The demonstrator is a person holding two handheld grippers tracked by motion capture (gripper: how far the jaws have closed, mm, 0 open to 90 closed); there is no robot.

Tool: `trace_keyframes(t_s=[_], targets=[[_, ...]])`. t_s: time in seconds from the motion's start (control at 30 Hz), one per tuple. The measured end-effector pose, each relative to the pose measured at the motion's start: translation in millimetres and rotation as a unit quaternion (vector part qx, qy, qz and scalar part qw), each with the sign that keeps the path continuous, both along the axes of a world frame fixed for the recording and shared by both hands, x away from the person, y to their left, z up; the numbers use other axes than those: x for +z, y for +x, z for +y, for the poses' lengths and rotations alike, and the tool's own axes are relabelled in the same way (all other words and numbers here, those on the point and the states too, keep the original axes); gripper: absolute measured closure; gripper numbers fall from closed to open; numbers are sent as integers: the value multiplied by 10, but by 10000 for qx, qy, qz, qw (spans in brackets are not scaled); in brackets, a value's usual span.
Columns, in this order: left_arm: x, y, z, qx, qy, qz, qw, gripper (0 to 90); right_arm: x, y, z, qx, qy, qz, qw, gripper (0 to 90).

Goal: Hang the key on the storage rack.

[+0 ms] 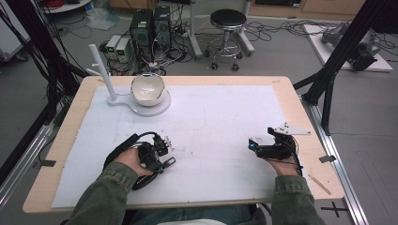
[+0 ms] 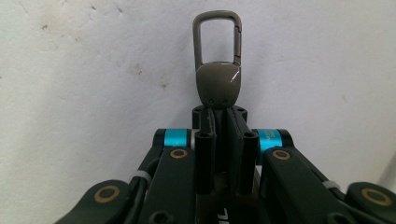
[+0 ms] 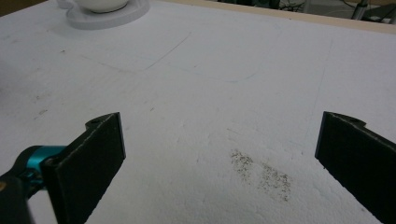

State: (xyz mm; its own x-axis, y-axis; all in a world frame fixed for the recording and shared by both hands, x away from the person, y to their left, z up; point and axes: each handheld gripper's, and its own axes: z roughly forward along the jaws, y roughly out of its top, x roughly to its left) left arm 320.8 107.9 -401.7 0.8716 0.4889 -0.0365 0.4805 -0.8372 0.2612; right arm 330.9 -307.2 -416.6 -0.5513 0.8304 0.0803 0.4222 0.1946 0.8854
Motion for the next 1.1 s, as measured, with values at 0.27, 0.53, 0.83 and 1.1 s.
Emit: trace_keyframes(t_s=[0.27,0.53,0.83,1.1], targets=[[68,13,89,139,-259,-18,9996,821,1,0,-5,-1,0,-21,10000,5],[196,33,216,254,-389,-152,9988,820,1,-1,-2,-5,-9,-4,10000,5],[378,59,406,533,-543,-322,9966,819,-3,2,4,7,-32,-16,10000,5],[499,136,589,716,-680,-392,9943,819,-3,1,6,7,-32,-2,10000,6]])
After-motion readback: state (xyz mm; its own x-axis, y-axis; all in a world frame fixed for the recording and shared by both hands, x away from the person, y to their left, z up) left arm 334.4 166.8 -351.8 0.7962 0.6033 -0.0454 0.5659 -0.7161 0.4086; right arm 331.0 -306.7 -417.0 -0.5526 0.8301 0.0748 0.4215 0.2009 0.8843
